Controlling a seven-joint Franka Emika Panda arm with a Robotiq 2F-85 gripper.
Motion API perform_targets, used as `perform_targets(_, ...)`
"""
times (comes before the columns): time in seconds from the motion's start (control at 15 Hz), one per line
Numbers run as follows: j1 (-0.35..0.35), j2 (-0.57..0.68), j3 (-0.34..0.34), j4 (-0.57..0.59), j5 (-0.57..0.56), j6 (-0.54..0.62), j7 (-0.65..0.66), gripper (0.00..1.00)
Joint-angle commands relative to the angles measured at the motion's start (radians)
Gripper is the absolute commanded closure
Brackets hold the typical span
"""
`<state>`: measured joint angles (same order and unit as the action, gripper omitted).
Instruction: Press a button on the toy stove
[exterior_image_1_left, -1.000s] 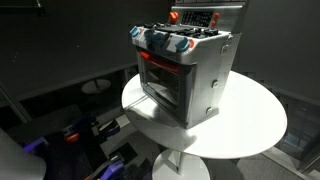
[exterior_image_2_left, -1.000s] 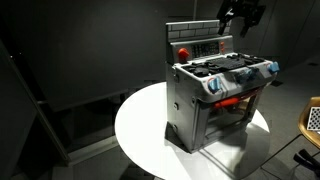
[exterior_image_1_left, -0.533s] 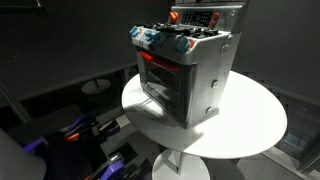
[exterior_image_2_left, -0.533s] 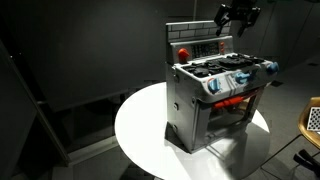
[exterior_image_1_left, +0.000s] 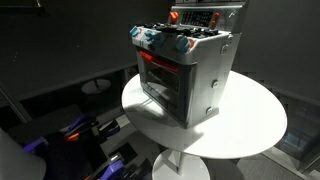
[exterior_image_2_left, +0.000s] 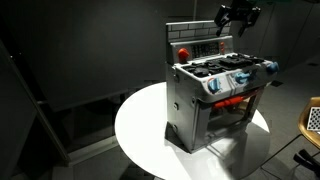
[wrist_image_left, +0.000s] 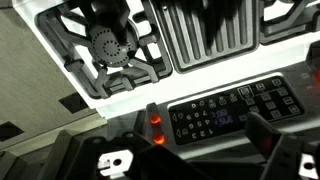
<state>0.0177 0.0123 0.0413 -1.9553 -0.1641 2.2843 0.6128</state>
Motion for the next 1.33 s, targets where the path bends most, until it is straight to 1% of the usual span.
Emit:
perform_targets(0.0, -0.004, 0.011, -0.021, 0.0, -0.086, 0.074, 0.089, 0.0)
perform_targets(0.2, -0.008, 0.033, -0.04, 0.005, -0.155, 0.125, 0.165, 0.0)
perform_targets(0.47, -0.006, 0.056, -0.067, 0.002, -0.211, 0.121, 0.233, 0.0)
perform_targets(1.0, -0.005, 0.096, -0.109, 0.004, -0.248, 0.108, 0.291, 0.0)
perform_targets(1.27, -0.005, 0.113, -0.119, 0.006, -0.233, 0.126, 0.282, 0.0)
